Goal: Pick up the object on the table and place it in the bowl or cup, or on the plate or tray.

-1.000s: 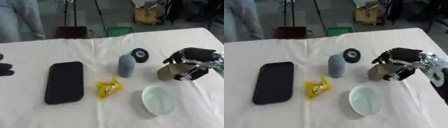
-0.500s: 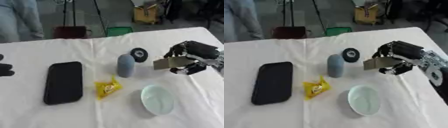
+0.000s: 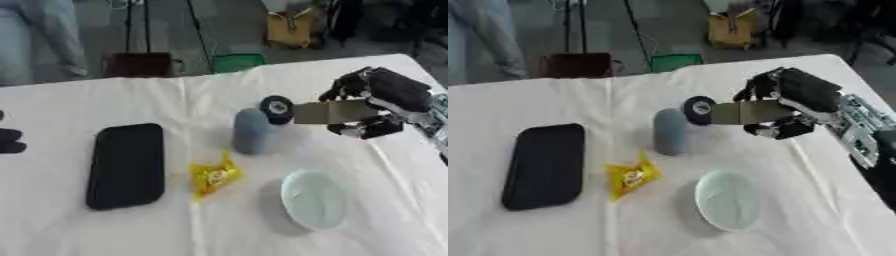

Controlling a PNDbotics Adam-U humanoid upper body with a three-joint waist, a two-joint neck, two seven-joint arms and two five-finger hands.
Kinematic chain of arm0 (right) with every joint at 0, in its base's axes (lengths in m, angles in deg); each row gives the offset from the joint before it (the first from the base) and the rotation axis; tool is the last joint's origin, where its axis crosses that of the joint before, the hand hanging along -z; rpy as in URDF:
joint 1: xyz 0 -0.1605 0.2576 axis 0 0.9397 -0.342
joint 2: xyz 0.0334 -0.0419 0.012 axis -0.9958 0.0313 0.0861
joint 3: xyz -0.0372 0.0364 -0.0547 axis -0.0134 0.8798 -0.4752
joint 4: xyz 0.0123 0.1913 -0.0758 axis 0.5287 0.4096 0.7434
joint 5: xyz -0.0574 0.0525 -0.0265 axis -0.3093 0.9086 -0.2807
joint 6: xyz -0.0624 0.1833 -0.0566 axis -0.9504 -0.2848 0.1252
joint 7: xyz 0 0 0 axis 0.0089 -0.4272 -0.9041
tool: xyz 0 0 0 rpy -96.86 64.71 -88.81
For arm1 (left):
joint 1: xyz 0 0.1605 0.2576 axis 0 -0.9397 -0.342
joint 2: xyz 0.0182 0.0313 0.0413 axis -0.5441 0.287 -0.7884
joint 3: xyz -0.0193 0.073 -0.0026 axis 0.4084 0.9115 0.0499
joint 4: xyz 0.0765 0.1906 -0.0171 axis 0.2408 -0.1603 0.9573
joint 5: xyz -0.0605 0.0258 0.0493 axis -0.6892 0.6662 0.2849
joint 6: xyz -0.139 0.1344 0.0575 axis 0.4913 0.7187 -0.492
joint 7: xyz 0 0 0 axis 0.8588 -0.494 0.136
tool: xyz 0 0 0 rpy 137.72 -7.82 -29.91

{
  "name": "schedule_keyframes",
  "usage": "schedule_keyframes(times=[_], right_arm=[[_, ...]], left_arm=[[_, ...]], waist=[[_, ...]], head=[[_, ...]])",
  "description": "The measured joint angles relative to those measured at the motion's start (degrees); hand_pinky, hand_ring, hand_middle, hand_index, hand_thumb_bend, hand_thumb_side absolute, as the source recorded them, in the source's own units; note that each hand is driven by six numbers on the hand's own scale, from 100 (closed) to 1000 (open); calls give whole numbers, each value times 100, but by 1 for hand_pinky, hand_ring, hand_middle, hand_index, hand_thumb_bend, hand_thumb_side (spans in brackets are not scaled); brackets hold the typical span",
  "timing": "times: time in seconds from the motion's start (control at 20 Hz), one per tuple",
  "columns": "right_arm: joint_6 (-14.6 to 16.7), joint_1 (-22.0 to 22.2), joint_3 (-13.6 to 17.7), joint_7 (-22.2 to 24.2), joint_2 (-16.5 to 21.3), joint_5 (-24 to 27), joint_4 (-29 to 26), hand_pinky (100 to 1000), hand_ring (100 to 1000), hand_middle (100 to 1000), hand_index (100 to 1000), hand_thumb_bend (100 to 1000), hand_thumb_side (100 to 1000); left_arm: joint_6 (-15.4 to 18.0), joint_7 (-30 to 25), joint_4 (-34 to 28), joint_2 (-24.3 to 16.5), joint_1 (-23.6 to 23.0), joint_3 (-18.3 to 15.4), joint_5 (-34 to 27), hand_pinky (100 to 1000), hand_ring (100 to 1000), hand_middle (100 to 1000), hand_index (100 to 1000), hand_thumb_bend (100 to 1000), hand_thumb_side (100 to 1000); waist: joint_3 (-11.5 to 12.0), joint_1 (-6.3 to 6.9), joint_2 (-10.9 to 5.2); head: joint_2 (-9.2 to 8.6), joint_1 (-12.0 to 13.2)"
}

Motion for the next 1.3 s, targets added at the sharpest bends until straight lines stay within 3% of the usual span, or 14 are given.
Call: schedule_keyframes(times=[0.7, 1.0, 1.05, 1.1, 1.3], right_arm=[[62, -601, -340, 730, -87, 1129, -339, 319, 342, 291, 534, 100, 100], [-263, -939, -441, 1221, -261, 2060, -341, 311, 332, 282, 534, 100, 100], [-321, -988, -455, 1320, -288, 2198, -342, 311, 331, 282, 534, 100, 100], [-366, -1017, -472, 1421, -300, 2311, -342, 311, 330, 281, 534, 100, 100], [-474, -1115, -531, 1794, -411, 2631, -338, 305, 318, 272, 535, 100, 100]], left_arm=[[14, -44, -2, 55, 235, 70, -442, 802, 811, 830, 943, 114, 762], [139, -194, -4, 109, 512, 234, -877, 804, 813, 829, 943, 100, 735], [150, -232, -4, 109, 529, 260, -946, 805, 814, 829, 943, 154, 738], [155, -265, -4, 111, 543, 284, -1005, 805, 814, 829, 943, 100, 733], [136, -370, -5, 157, 622, 356, -1163, 805, 812, 829, 943, 100, 729]], waist=[[523, -170, -178], [845, -203, -247], [870, -214, -248], [887, -221, -249], [1020, -239, -284]], head=[[54, 1], [57, -14], [58, -21], [63, -23], [80, -50]])
